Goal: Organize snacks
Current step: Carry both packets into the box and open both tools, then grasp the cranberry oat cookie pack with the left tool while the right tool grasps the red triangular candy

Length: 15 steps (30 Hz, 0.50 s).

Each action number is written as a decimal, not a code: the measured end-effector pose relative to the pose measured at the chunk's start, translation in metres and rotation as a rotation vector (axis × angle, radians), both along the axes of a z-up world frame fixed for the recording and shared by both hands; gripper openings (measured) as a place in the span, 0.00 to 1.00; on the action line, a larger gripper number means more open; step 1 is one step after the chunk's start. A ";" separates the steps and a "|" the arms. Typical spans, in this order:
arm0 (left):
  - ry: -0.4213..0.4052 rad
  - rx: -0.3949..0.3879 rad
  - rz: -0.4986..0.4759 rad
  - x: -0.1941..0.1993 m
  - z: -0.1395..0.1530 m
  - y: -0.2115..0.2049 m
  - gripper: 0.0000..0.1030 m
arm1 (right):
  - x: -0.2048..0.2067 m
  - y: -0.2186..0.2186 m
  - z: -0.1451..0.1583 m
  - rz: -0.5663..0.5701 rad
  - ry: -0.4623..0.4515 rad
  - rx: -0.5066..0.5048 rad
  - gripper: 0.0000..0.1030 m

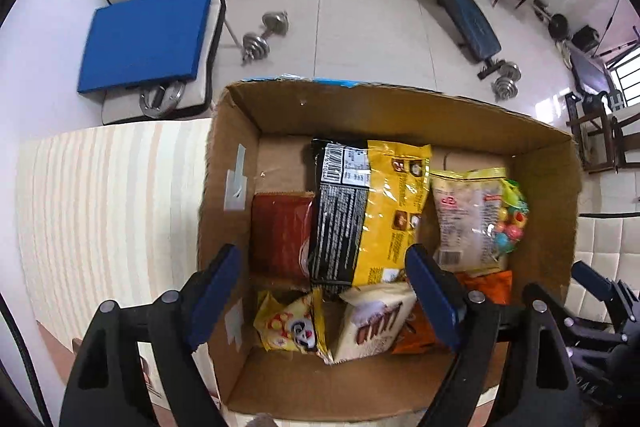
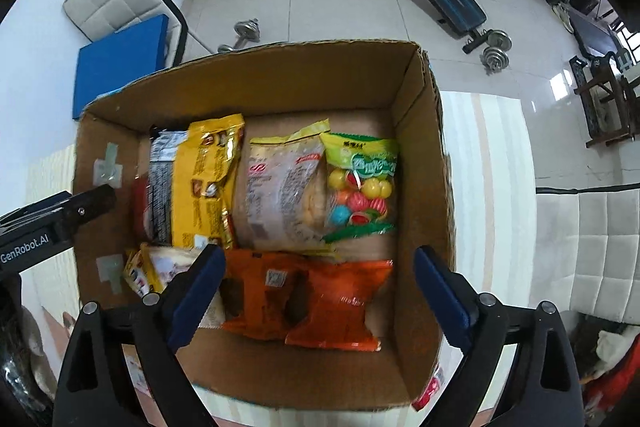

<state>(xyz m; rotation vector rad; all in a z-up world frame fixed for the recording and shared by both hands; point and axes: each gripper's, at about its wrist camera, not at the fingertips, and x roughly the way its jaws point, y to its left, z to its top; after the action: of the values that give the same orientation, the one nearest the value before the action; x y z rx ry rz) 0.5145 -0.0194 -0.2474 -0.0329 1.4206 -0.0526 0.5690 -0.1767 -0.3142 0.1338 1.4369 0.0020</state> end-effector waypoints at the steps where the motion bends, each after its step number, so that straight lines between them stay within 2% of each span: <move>1: -0.028 -0.001 0.004 -0.007 0.007 0.000 0.81 | -0.007 0.003 0.005 0.010 -0.015 -0.003 0.94; 10: -0.194 0.028 -0.015 -0.084 0.062 -0.009 0.81 | -0.066 0.013 0.058 0.029 -0.177 -0.035 0.94; 15: -0.249 0.034 -0.026 -0.127 0.084 -0.010 0.81 | -0.103 0.008 0.087 0.030 -0.249 -0.035 0.94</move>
<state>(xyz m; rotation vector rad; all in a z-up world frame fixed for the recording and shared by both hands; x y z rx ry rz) 0.3874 -0.0297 -0.1636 0.0198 1.1726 -0.0521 0.4658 -0.1690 -0.2268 0.0798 1.1899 0.0172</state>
